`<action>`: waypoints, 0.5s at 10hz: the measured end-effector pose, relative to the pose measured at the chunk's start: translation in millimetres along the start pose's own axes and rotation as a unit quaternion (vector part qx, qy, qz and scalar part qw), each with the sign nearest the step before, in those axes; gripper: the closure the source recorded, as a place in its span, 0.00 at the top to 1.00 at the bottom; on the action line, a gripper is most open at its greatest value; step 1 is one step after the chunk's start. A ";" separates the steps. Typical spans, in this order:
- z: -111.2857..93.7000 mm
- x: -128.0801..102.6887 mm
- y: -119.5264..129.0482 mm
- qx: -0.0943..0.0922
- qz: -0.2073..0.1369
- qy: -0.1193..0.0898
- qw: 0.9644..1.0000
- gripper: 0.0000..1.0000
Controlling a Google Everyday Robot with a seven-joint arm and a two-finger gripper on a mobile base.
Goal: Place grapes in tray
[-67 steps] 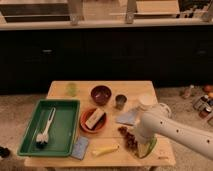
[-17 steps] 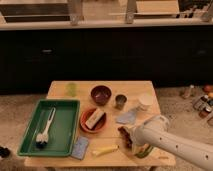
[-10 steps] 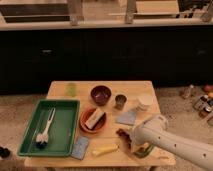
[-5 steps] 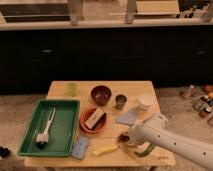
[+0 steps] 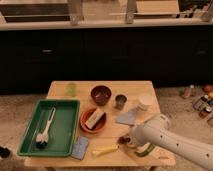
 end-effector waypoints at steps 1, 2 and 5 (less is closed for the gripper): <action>-1.8 -3.6 -1.1 0.001 -0.006 -0.005 1.000 0.00; -3.8 -6.2 -1.8 0.001 -0.011 -0.009 1.000 0.00; -12.2 -15.9 -3.2 -0.001 -0.036 -0.021 0.999 0.00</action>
